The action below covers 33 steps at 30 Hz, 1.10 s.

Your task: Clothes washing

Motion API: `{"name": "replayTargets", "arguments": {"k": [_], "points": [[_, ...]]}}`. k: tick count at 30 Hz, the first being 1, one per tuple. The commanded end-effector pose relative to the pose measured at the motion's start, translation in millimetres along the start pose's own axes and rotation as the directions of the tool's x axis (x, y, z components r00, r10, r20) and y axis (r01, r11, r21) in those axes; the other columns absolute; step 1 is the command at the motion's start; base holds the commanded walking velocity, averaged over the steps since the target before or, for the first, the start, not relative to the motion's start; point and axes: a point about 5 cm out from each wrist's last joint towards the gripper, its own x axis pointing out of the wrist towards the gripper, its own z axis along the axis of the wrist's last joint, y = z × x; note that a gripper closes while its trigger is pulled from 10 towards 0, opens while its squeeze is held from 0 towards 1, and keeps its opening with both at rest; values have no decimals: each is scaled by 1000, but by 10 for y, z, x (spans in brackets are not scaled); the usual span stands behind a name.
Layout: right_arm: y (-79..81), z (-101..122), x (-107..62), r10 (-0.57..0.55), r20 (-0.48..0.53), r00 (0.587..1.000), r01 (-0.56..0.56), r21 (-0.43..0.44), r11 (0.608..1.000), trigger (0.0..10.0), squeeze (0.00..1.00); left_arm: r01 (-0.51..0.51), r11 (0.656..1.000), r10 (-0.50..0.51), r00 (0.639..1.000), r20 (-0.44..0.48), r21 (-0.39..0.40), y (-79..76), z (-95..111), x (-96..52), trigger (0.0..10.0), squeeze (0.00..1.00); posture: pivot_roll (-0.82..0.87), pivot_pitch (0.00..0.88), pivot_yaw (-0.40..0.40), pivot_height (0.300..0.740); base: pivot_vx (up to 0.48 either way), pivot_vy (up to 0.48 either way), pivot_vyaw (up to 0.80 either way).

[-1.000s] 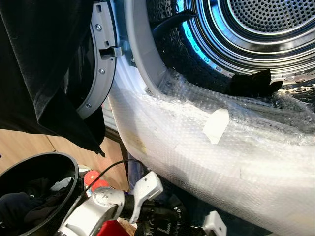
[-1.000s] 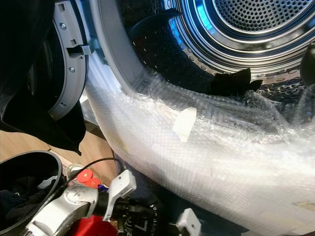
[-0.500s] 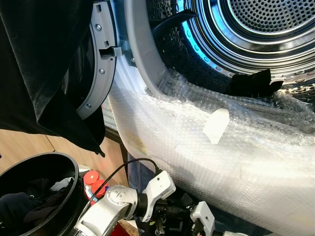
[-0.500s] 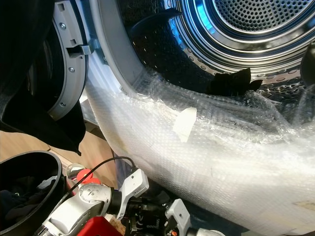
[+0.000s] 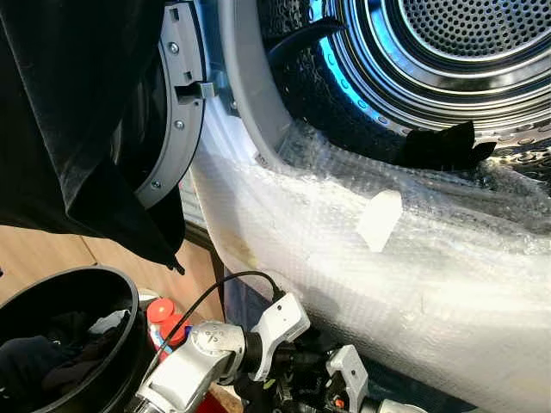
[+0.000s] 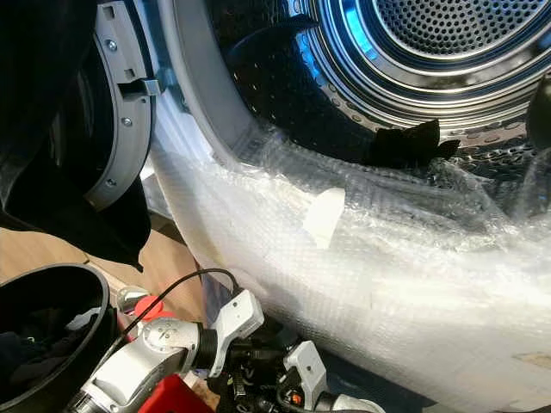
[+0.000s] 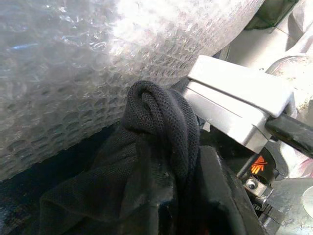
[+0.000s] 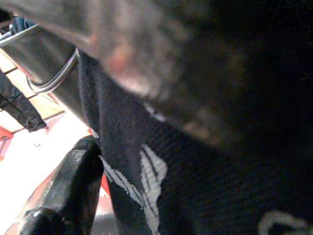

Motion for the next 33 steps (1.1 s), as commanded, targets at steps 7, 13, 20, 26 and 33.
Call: {"name": "replayTargets", "arguments": {"k": [7,13,20,26,33], "points": [[23,19,80,11,5,1000,-11,-12,1000,0,0,-10,999,8,999,48,42,39,142,18,0,0,-39,0,25,740,0,0,0],[16,6,72,15,-4,1000,-15,-36,999,0,0,-18,999,16,999,50,31,39,128,-2,0,0,-42,0,28,740,0,0,0],[30,25,118,26,-4,1000,-26,-57,998,0,0,-47,998,45,998,53,38,86,153,-40,0,0,-28,0,32,740,0,0,0],[46,70,151,28,23,999,-27,-55,998,0,0,-59,998,58,998,34,31,86,92,-106,1843,0,-28,0,37,740,0,0,0],[77,40,167,44,3,999,-44,-71,997,0,0,-76,997,75,996,48,26,105,116,-135,10000,0,-20,0,32,740,0,0,0]]}}
